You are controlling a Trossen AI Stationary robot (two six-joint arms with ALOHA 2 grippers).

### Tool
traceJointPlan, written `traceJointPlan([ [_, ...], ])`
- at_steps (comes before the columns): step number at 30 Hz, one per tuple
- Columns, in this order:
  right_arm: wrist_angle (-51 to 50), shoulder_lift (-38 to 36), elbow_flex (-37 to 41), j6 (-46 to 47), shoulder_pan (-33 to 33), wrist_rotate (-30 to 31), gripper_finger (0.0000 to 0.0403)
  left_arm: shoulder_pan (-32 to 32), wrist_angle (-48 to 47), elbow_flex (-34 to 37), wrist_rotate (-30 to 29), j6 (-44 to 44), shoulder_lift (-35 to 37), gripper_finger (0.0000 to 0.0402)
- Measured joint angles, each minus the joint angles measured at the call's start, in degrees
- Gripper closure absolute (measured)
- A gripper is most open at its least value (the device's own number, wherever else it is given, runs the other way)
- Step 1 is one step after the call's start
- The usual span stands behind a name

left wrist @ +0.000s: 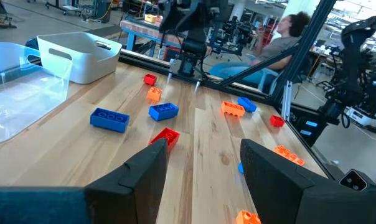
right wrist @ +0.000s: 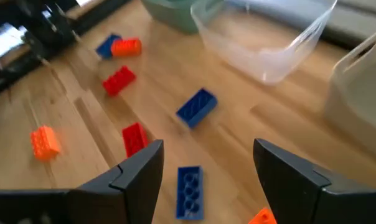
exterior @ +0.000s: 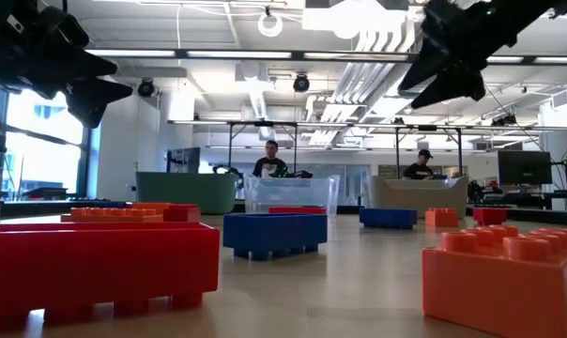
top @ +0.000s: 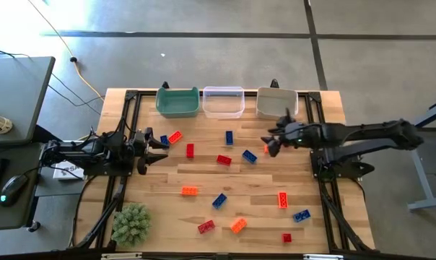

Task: Sort & place blocks by color
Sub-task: Put the blue game piece into the gray bin

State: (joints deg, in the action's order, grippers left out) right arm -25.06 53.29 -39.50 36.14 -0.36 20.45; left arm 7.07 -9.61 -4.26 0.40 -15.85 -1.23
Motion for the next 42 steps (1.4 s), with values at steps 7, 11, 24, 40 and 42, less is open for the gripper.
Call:
traceJointPlan([
  [7, -0.36, 11.7, -5.57, 1.08, 0.0, -2.5, 0.0167, 0.02, 0.0, -0.01, 0.0, -1.87, 0.0, 0.0209],
  [11, -4.56, 18.01, -10.34, 1.02, -0.02, -2.52, 0.0167, 0.02, 0.0, -0.01, 0.0, -6.25, 0.02, 0.0209],
  [24, -10.0, 33.85, -16.12, 8.41, 0.0, -8.42, 0.0167, 0.02, 0.02, -0.01, 0.23, -7.98, 0.0, 0.0209],
  [40, -9.81, 40.68, -16.14, 9.87, 0.15, -11.04, 0.0167, 0.01, 0.01, 0.0, 0.42, -13.09, 0.0, 0.0209],
  [42, -9.78, 41.08, -16.13, 9.4, 0.15, -11.03, 0.0167, 0.02, 0.02, 0.0, 0.42, -15.18, 0.01, 0.0209],
])
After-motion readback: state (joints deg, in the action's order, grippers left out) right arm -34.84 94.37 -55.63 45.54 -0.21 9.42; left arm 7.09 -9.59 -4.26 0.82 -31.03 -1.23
